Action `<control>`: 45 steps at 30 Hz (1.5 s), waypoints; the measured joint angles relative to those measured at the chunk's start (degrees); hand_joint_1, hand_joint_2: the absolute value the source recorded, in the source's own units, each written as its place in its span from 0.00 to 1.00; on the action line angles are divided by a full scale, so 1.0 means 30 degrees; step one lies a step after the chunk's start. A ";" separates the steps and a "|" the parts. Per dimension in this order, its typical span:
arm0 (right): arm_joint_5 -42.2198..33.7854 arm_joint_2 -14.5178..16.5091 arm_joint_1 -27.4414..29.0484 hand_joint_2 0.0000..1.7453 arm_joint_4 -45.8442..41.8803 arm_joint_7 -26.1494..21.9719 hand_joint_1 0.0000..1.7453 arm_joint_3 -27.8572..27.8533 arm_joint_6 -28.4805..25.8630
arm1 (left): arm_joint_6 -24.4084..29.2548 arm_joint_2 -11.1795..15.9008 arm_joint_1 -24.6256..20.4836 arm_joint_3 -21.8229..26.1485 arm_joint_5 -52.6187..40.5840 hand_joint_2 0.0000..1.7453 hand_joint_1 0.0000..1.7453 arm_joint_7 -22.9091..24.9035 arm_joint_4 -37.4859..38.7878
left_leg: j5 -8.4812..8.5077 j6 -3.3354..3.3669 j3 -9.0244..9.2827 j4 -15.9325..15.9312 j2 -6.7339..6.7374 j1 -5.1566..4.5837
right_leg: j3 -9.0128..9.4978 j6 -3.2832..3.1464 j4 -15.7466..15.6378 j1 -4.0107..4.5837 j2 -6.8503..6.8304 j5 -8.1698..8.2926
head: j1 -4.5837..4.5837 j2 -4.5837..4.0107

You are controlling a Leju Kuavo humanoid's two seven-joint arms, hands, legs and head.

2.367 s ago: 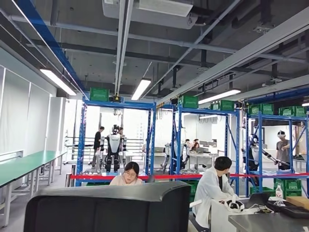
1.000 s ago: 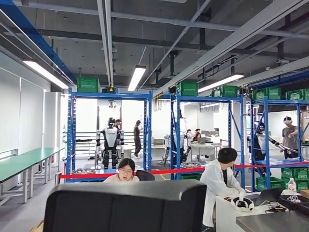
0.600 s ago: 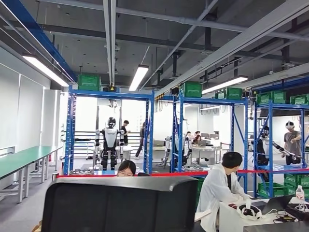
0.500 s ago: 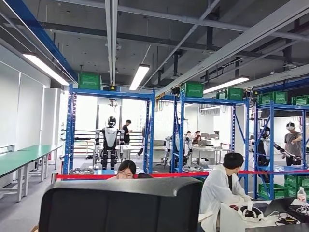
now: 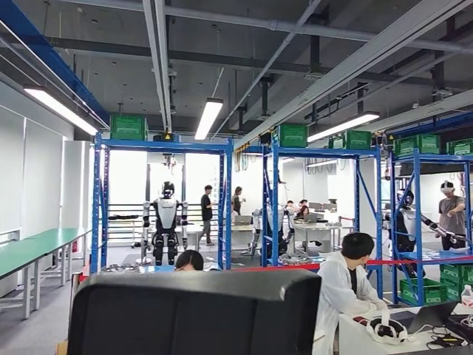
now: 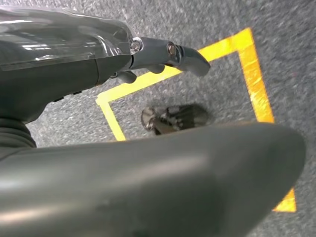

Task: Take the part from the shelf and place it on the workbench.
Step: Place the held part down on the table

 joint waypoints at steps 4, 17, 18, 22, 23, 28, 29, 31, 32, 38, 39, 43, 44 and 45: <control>0.0004 0.0000 0.0014 1.00 0.0058 0.0003 1.00 0.0026 0.0046 | 0.0009 0.0004 0.0075 -0.0014 -0.0006 0.00 0.00 0.0002 0.0000 | 0.1202 -0.0224 -0.0974 -0.0101 0.0029 0.0107 | 0.0351 0.0074 0.0063 -0.0050 0.0064 -0.0367 | 0.0000 -0.0002; 0.0328 0.0326 -0.2291 1.00 0.0660 0.1439 1.00 0.0849 0.0364 | -0.0084 -0.0047 -0.0184 -0.0308 -0.0268 0.00 0.00 -0.0118 0.0000 | 0.2900 0.0583 -0.0015 -0.3403 0.0135 0.0053 | -0.2295 0.1012 0.5858 -0.0177 -0.0011 -0.3164 | -0.0022 0.0009; 0.0424 0.0410 -0.2637 1.00 0.0956 0.1618 1.00 0.0981 0.0226 | -0.0104 -0.0049 -0.0212 -0.0370 -0.0323 0.00 0.00 -0.0118 0.0000 | 0.2886 0.0592 0.0013 -0.3401 0.0126 0.0036 | -0.2405 0.0988 0.5918 -0.0179 -0.0011 -0.2922 | -0.0022 0.0007; 0.1178 0.0832 -0.4214 1.00 0.2230 0.2294 1.00 0.1339 -0.0695 | -0.0184 -0.0113 -0.0332 -0.0585 -0.0467 0.00 0.00 -0.0115 0.0000 | 0.2820 0.0508 0.0103 -0.3406 0.0064 -0.0037 | -0.0382 0.0561 0.1231 -0.0006 -0.0001 -0.0506 | -0.0022 -0.0002; 0.1454 0.0962 -0.4650 1.00 0.2667 0.2426 1.00 0.1406 -0.0942 | -0.0202 -0.0135 -0.0367 -0.0628 -0.0507 0.00 0.00 -0.0100 0.0000 | 0.2814 0.0437 0.0080 -0.3413 0.0060 -0.0036 | -0.0134 0.0487 0.0643 0.0058 0.0009 -0.0372 | -0.0022 0.0000; 0.3715 0.1908 -0.7432 1.00 0.6406 0.3466 1.00 0.1483 -0.2894 | -0.0377 -0.0249 -0.0732 -0.1034 -0.0962 0.00 0.00 0.0153 -0.0011 | 0.2278 0.0019 -0.0271 -0.2767 0.0080 0.0005 | 0.0079 0.0182 0.0027 -0.0046 -0.0027 -0.0184 | -0.0020 -0.0002; 0.4236 0.2133 -0.7986 1.00 0.7239 0.3612 1.00 0.1474 -0.3318 | -0.0412 -0.0268 -0.0822 -0.1104 -0.1035 0.00 0.00 0.0228 -0.0013 | 0.1745 -0.0026 -0.0714 -0.1815 0.0082 0.0014 | 0.0105 0.0157 -0.0019 -0.0066 -0.0062 -0.0157 | -0.0020 -0.0002; 0.5314 0.2540 -0.8958 1.00 0.8965 0.3830 1.00 0.1468 -0.4094 | -0.0448 -0.0319 -0.0936 -0.1231 -0.1131 0.00 0.00 0.0379 -0.0015 | 0.0719 -0.0133 -0.1902 0.0654 0.0083 0.0036 | 0.0105 0.0138 -0.0011 -0.0064 -0.0091 -0.0155 | -0.0017 -0.0002; 0.5807 0.2716 -0.9349 1.00 0.9767 0.3923 1.00 0.1466 -0.4399 | -0.0455 -0.0350 -0.0956 -0.1297 -0.1173 0.00 0.00 0.0423 -0.0015 | 0.0564 -0.0189 -0.2323 0.1469 0.0085 0.0056 | 0.0107 0.0138 -0.0001 -0.0069 -0.0092 -0.0161 | -0.0018 -0.0002; 0.8892 0.3723 -1.1312 1.00 1.3649 0.4646 1.00 0.1395 -0.6538 | -0.0484 -0.0578 -0.1238 -0.1568 -0.1402 0.00 0.00 0.0590 -0.0022 | 0.3074 -0.0367 -0.0542 -0.2817 0.0138 0.0321 | -0.0115 0.0542 0.0588 -0.0041 0.0018 -0.0500 | -0.0038 0.0000; 0.9465 0.3814 -1.1512 1.00 1.4084 0.4852 1.00 0.1361 -0.6979 | -0.0486 -0.0626 -0.1258 -0.1605 -0.1415 0.00 0.00 0.0617 -0.0022 | 0.2973 -0.0251 -0.0512 -0.2928 0.0130 0.0280 | -0.0189 0.0607 0.0660 -0.0008 0.0028 -0.0519 | -0.0044 0.0000; 1.2746 0.4062 -1.1941 1.00 1.5565 0.5983 1.00 0.1166 -0.9489 | -0.0474 -0.0714 -0.1231 -0.1712 -0.1459 0.00 0.00 0.0616 -0.0022 | 0.2976 0.0254 -0.0473 -0.3009 0.0120 0.0255 | -0.0514 0.0851 0.1459 -0.0106 -0.0011 -0.1118 | -0.0044 -0.0002; 1.3645 0.4073 -1.2024 1.00 1.5875 0.6281 1.00 0.1068 -1.0245 | -0.0468 -0.0725 -0.1248 -0.1721 -0.1468 0.00 0.00 0.0599 -0.0022 | 0.2969 0.0335 -0.0446 -0.3020 0.0120 0.0256 | -0.0909 0.0932 0.2373 -0.0130 -0.0019 -0.1628 | -0.0046 -0.0002; 1.4503 0.4076 -1.2076 1.00 1.6174 0.6556 1.00 0.0956 -1.0981 | -0.0461 -0.0725 -0.1262 -0.1727 -0.1486 0.00 0.00 0.0583 -0.0022 | 0.2948 0.0403 -0.0422 -0.3019 0.0121 0.0234 | -0.1510 0.0986 0.3663 -0.0140 -0.0028 -0.2219 | -0.0047 -0.0002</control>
